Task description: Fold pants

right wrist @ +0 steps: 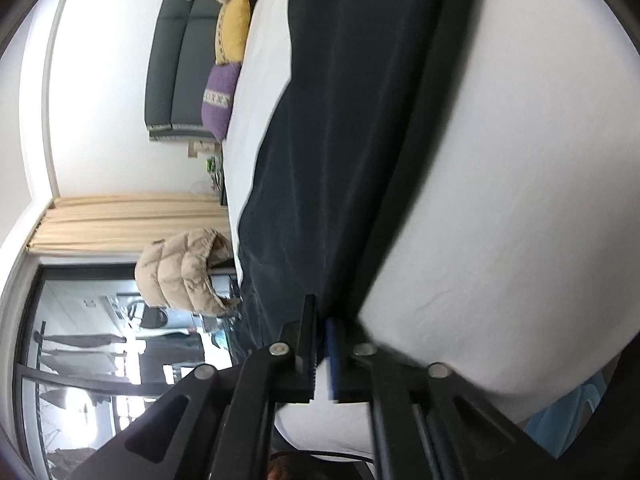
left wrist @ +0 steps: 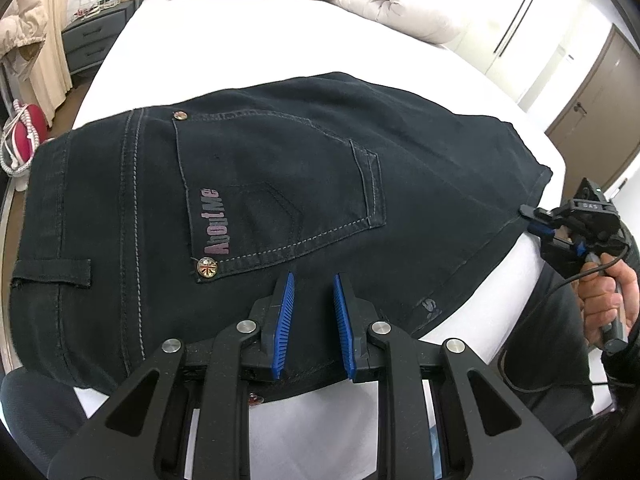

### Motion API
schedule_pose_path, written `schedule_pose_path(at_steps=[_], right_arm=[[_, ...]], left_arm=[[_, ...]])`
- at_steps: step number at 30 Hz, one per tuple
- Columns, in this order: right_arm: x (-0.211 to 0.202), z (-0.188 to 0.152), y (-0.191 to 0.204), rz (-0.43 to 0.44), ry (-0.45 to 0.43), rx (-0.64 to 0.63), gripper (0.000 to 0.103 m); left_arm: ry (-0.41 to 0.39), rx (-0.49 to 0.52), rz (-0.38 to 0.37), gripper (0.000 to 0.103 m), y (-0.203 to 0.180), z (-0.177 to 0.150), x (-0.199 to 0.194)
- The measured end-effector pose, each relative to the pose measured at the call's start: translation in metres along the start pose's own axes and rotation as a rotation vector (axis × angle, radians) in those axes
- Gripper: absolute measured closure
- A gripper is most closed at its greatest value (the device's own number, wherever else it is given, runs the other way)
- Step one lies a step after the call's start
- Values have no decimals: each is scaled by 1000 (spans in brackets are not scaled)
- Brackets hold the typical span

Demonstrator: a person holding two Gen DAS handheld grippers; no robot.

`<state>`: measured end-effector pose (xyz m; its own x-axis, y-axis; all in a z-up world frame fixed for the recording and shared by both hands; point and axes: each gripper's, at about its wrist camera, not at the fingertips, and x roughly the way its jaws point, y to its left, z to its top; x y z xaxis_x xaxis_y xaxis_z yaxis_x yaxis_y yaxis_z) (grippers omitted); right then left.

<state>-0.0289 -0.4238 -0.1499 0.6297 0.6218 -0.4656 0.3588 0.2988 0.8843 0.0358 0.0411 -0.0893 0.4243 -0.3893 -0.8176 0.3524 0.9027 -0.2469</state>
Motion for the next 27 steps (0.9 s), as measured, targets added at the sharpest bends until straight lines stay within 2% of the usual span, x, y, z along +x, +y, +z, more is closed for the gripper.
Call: schedule_pose_path(at_steps=[2, 4, 6, 8, 11, 16, 19, 20, 21, 24, 25, 27], right_arm=[[-10, 11, 0, 6, -42, -5, 83], [-21, 25, -3, -1, -96, 5, 84], [-28, 36, -10, -13, -116, 28, 99], [-31, 39, -16, -32, -117, 34, 102], [-35, 33, -22, -38, -130, 26, 103], [-37, 30, -18, -23, -125, -1, 101], [-47, 29, -8, -58, -124, -23, 85], [-52, 29, -2, -89, -122, -42, 72], [-60, 31, 8, -150, -136, -82, 66], [-84, 45, 42, -356, -252, -190, 64], [-90, 52, 51, -368, -279, -216, 64], [-90, 73, 76, -302, -263, -294, 64]], left_arm=[[-3, 13, 17, 83, -6, 4, -3], [-14, 19, -4, 83, -16, 11, -4], [-18, 38, -23, 83, -27, 18, -2], [-10, 64, -39, 83, -40, 24, 5], [49, 78, -41, 83, -47, 23, 28], [42, 51, -69, 83, -39, 21, 30], [34, 37, -77, 83, -35, 17, 31], [32, 32, -80, 83, -34, 16, 31], [32, 28, -82, 83, -33, 17, 32], [32, 27, -85, 83, -30, 16, 34], [30, 27, -86, 83, -29, 15, 34], [26, 22, -90, 83, -27, 14, 34]])
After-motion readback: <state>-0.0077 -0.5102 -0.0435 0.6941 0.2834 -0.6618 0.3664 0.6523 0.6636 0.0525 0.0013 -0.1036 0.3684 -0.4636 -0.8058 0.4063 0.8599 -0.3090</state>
